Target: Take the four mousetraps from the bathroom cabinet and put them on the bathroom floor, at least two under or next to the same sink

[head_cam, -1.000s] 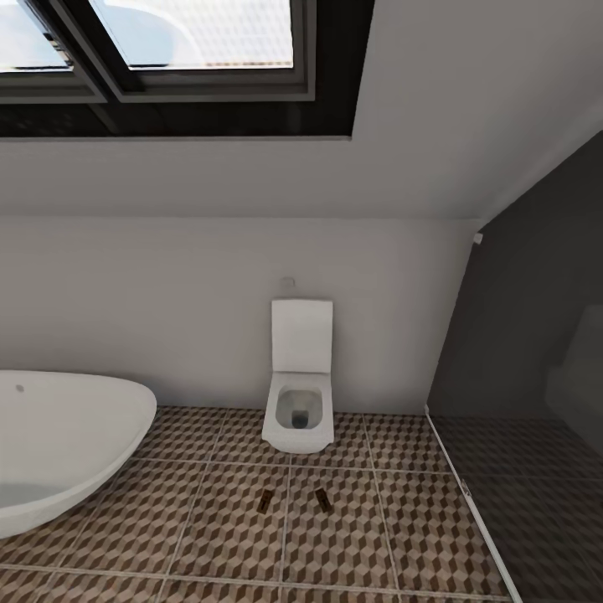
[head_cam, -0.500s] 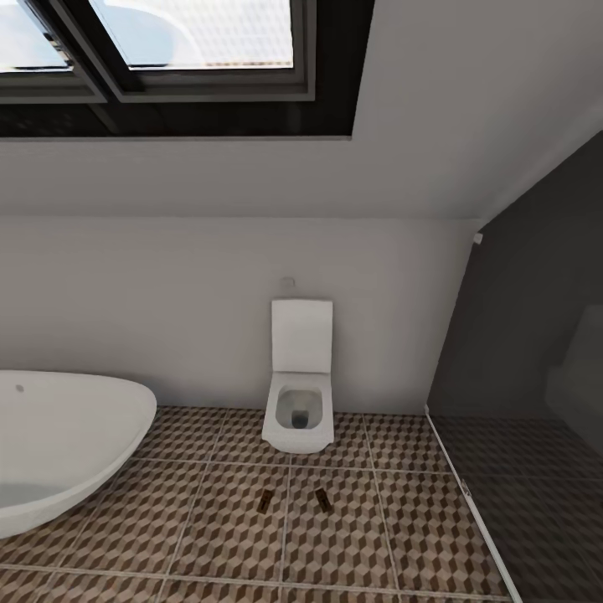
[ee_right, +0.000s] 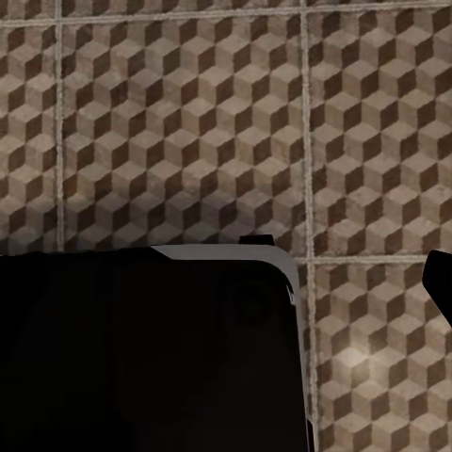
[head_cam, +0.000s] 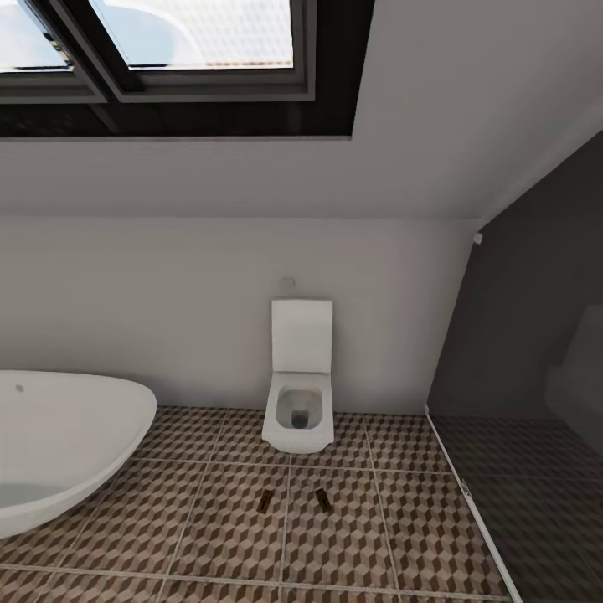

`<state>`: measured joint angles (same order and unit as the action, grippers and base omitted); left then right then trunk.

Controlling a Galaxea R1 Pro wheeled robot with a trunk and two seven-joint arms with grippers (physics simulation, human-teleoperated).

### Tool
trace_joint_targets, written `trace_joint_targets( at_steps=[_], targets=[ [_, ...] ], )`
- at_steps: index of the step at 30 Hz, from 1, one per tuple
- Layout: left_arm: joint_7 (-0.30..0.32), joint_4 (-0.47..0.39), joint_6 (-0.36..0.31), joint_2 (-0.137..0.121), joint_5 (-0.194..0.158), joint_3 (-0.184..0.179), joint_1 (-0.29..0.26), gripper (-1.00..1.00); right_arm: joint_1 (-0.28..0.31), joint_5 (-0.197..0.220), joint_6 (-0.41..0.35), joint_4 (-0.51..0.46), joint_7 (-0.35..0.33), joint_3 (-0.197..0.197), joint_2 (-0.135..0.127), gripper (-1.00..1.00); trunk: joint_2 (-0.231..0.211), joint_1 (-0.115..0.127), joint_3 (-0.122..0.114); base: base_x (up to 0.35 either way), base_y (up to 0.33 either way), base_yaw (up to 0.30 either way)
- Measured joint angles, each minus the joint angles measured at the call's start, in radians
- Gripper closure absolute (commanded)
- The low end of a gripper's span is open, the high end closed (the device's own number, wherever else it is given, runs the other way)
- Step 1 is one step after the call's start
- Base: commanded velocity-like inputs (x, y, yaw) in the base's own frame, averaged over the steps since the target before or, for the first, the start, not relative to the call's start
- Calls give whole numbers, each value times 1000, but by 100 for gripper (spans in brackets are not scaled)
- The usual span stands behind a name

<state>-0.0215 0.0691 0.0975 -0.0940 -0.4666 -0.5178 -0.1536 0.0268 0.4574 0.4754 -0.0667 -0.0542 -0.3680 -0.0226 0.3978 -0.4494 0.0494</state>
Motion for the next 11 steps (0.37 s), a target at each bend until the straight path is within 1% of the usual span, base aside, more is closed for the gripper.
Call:
trace_joint_targets(
  at_steps=[11],
  targets=[
    [0,0,0,0,0,0,0,-100,0,0,0,0,0,0,1,-100,0,0,0,0,0,0]
  ],
)
